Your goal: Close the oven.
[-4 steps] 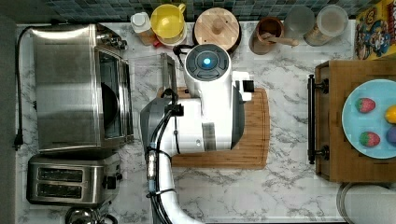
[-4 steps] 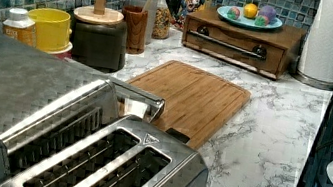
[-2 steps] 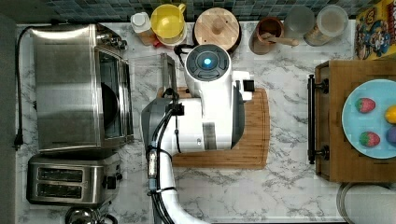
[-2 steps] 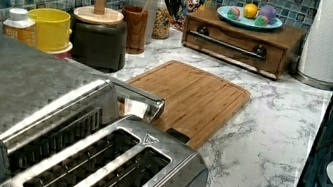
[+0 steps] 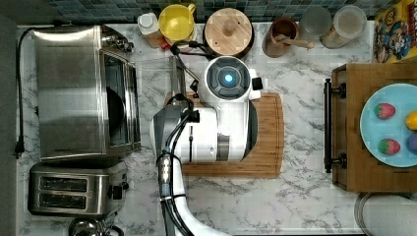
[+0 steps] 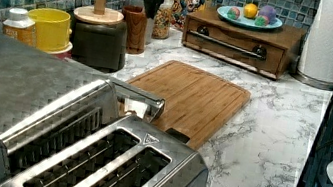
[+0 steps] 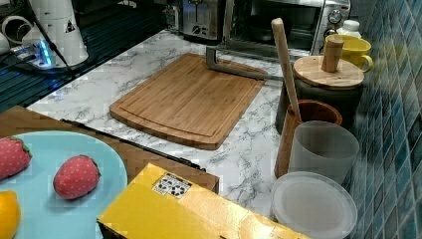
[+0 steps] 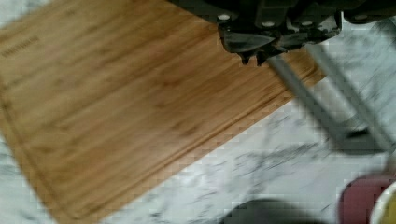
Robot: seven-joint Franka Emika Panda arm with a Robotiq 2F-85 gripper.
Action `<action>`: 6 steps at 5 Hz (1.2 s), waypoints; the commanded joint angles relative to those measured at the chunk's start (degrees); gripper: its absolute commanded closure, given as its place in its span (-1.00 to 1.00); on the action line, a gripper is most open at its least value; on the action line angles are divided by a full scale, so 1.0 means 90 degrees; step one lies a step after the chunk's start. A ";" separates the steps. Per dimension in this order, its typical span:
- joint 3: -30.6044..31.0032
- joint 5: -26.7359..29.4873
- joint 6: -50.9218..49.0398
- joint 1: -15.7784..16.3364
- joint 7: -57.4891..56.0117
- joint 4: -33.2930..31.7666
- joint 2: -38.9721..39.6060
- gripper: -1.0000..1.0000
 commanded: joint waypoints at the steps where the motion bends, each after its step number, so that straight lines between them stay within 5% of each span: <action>1: -0.0237 0.2168 0.0554 -0.0571 -0.3372 -0.0606 0.0171 1.00; 2: -0.0255 0.3234 0.0475 -0.0699 -0.4808 -0.0668 0.0204 1.00; 3: -0.0032 0.3674 0.0795 -0.0599 -0.5897 -0.0815 0.0324 1.00; 6: 0.0493 0.3942 0.1788 -0.0358 -0.6592 -0.0424 0.1507 1.00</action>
